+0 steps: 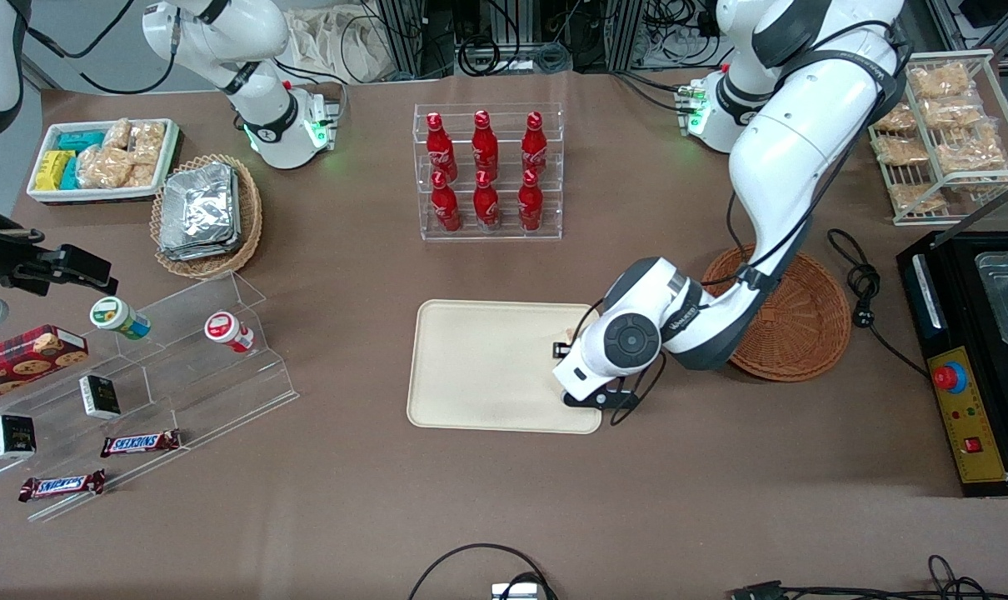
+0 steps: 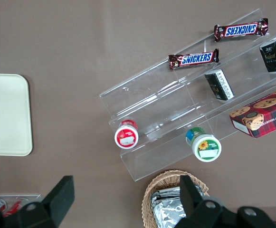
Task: Place sandwich from basket to tray
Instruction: 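Lower the sandwich onto the tray and open the left gripper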
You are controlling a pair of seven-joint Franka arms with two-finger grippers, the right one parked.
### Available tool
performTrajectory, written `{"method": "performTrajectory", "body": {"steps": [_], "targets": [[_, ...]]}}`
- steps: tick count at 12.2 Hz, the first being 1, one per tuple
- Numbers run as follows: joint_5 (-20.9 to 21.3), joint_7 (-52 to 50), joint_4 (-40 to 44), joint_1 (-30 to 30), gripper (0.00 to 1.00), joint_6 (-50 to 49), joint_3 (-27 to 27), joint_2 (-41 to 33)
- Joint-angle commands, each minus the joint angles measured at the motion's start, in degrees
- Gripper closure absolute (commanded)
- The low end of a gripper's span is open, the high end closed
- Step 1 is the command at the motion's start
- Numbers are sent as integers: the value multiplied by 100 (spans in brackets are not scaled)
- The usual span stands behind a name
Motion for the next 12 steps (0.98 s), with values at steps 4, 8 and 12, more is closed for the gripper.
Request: {"method": "performTrajectory", "body": {"steps": [4, 8, 12], "targets": [[130, -623, -735, 255, 14, -557, 1, -1126], [-37, -659, -2019, 861, 12, -232, -51, -2340], [-580, -546, -2786, 1212, 13, -249, -43, -3448]]}}
